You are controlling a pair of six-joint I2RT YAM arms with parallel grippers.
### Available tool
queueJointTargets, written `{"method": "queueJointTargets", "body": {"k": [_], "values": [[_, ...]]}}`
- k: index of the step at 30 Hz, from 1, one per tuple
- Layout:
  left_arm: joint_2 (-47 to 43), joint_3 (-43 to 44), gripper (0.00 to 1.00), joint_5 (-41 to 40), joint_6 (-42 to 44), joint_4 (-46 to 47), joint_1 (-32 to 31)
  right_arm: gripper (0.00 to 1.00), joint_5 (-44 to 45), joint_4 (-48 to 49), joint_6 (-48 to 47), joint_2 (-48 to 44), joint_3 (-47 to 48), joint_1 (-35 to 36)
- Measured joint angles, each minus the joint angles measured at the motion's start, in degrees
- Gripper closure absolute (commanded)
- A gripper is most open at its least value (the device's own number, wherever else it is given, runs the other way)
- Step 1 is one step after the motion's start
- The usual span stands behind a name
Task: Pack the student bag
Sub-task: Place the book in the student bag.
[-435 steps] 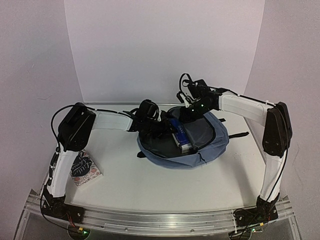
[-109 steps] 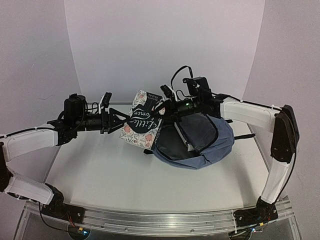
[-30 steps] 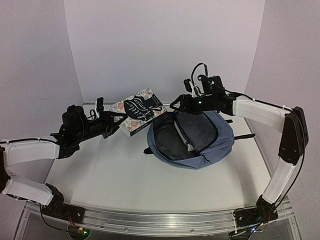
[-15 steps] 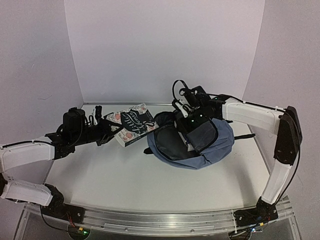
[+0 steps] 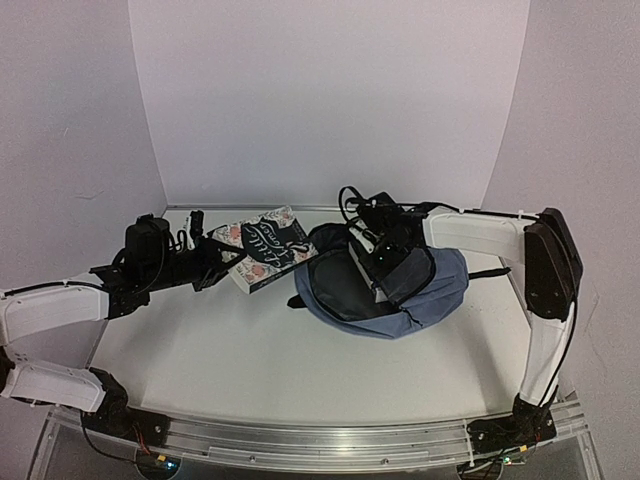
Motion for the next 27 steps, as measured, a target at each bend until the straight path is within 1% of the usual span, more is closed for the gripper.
{"method": "queueJointTargets", "body": {"k": [2, 3, 4, 10, 17, 27], "values": [[0.0, 0.0, 1.0, 0.1, 0.14, 0.0, 0.0, 0.91, 0.73, -0.06, -0.36, 0.14, 0.06, -0.07], [0.0, 0.0, 1.0, 0.39, 0.33, 0.0, 0.0, 0.99, 0.94, -0.22, -0.47, 0.16, 0.2, -0.09], [0.02, 0.0, 1.0, 0.73, 0.46, 0.0, 0.0, 1.0, 1.18, -0.32, -0.82, 0.17, 0.38, -0.07], [1.62, 0.06, 1.0, 3.93, 1.05, 0.46, 0.0, 1.0, 1.12, -1.42, -0.71, 0.17, 1.75, -0.23], [6.57, 0.55, 1.0, 9.27, 1.04, 2.75, 0.0, 1.0, -3.22, -2.88, 0.31, -2.25, 2.93, -1.28], [16.15, 2.89, 1.0, 17.16, -2.59, 14.44, -0.02, 1.0, -8.59, -4.15, 1.42, -7.75, 4.7, -3.07]]}}
